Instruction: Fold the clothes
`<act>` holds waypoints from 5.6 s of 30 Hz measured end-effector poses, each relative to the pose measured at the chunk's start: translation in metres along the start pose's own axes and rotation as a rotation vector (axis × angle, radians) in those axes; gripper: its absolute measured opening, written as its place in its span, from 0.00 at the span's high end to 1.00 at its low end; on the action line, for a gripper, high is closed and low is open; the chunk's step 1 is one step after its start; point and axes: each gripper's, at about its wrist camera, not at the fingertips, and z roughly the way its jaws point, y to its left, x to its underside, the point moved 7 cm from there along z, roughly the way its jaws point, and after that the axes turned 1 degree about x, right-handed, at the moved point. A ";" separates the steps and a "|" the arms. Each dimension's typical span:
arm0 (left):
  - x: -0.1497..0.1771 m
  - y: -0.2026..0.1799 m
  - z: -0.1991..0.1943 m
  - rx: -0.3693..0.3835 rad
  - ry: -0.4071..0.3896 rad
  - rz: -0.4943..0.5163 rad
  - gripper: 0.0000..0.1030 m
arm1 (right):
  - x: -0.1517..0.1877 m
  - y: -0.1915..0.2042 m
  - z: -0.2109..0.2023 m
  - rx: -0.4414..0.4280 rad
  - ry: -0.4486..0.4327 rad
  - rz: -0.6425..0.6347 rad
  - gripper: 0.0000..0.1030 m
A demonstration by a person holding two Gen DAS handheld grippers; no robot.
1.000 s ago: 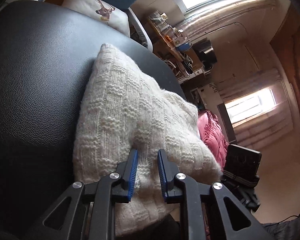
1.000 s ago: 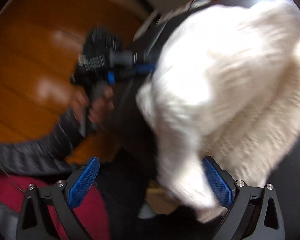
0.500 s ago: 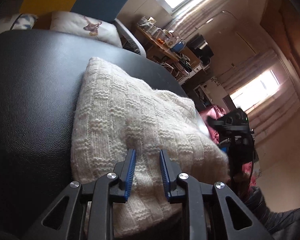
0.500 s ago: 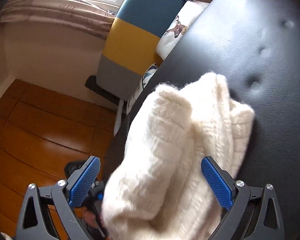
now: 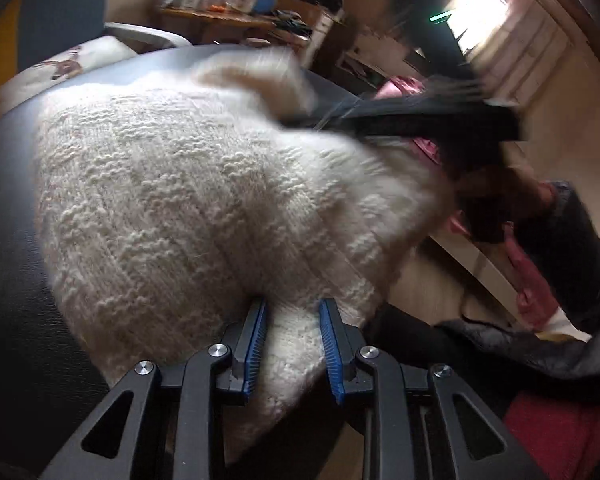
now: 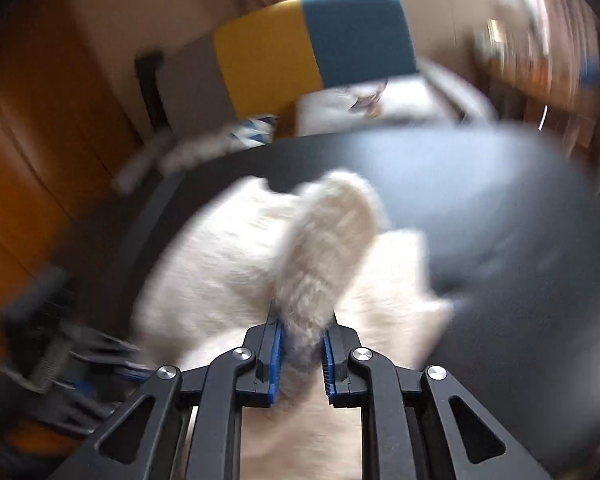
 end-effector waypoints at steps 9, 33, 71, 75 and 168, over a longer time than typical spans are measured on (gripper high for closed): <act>-0.025 -0.035 0.024 0.021 0.020 0.102 0.76 | 0.021 -0.057 0.033 -0.281 0.029 0.344 0.80; 0.033 -0.053 0.005 -0.092 -0.076 0.099 0.75 | 0.030 -0.064 -0.009 -0.436 -0.021 0.371 0.33; 0.093 -0.066 -0.069 -0.237 -0.207 0.049 0.73 | -0.040 -0.058 -0.001 -0.146 0.031 0.114 0.43; 0.104 -0.055 -0.075 -0.279 -0.171 0.058 0.73 | -0.074 -0.017 -0.014 -0.213 -0.007 0.008 0.43; -0.001 0.088 0.007 -0.179 -0.185 -0.467 0.33 | 0.091 -0.007 0.021 -0.411 0.067 0.384 0.31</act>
